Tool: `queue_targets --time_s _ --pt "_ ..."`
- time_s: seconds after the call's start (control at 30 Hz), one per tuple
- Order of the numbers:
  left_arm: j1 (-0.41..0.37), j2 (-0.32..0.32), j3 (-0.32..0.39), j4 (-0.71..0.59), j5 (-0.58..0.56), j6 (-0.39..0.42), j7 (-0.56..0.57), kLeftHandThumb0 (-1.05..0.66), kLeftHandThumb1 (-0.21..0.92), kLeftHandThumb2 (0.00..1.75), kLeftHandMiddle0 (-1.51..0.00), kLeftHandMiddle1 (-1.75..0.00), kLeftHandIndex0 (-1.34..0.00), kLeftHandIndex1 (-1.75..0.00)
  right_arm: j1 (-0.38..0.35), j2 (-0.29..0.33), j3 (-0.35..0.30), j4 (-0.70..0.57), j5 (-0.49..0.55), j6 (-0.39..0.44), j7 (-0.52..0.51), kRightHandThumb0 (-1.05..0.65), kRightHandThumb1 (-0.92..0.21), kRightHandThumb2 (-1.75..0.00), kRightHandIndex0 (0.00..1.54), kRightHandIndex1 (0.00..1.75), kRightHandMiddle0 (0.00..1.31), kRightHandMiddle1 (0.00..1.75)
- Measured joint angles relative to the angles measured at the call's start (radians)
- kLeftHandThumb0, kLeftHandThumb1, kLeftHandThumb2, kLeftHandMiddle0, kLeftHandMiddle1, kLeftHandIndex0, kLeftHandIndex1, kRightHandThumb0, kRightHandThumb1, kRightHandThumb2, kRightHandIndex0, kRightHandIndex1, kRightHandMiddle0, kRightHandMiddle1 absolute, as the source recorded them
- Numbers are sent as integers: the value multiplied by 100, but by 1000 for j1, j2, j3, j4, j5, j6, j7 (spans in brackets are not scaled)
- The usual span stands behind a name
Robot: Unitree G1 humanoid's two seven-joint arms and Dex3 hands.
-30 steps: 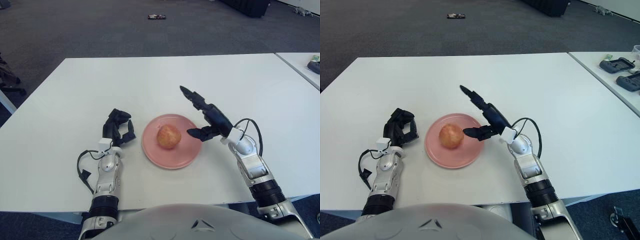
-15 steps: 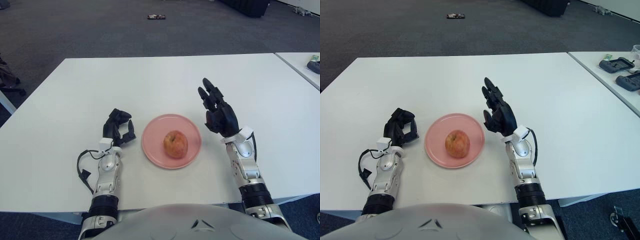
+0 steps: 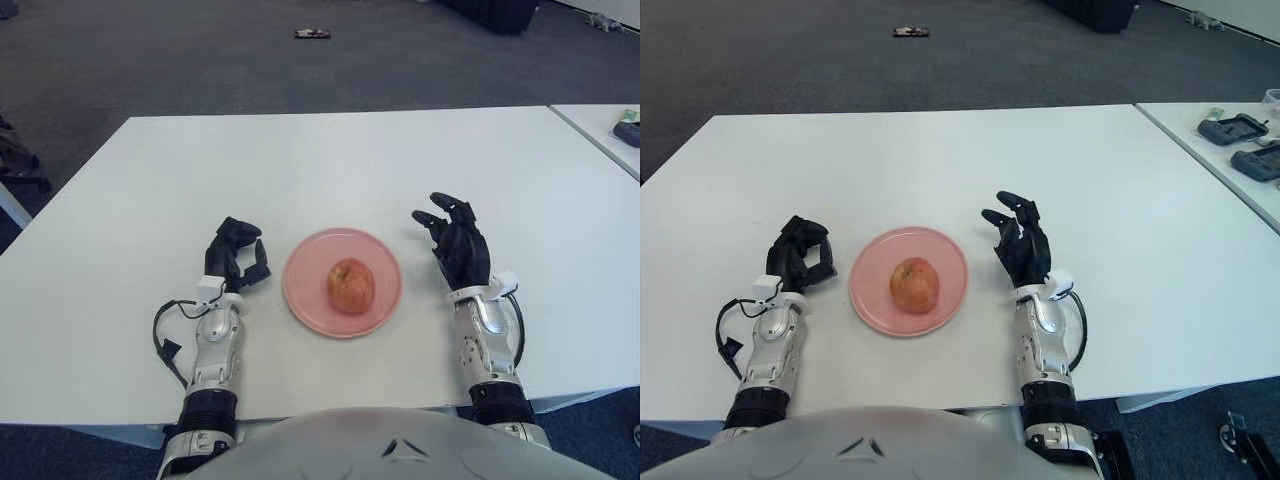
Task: Put the apple into the plate.
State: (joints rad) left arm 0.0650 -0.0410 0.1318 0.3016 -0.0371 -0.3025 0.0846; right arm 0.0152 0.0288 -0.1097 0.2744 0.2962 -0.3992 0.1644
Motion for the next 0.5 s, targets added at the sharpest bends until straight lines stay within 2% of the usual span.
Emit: queue_targets --time_s 0.03,0.2,0.5 --pt "0 0 0 -2 -1 2 0 -46 36 128 -106 -175 -57 -175 -2 4 -6 4 -4 0 -13 -51 -65 -102 55 163 39 174" --pt "3 -1 0 -13 -3 14 0 -46 37 127 -106 -175 -57 -175 -25 25 -36 27 -22 -1 -86 -45 -50 -112 65 171 48 174" --pt "10 -4 -1 -36 -4 40 0 -46 37 127 -105 -175 -57 -175 -41 48 -62 69 -36 11 -136 -44 -43 -118 73 175 52 175"
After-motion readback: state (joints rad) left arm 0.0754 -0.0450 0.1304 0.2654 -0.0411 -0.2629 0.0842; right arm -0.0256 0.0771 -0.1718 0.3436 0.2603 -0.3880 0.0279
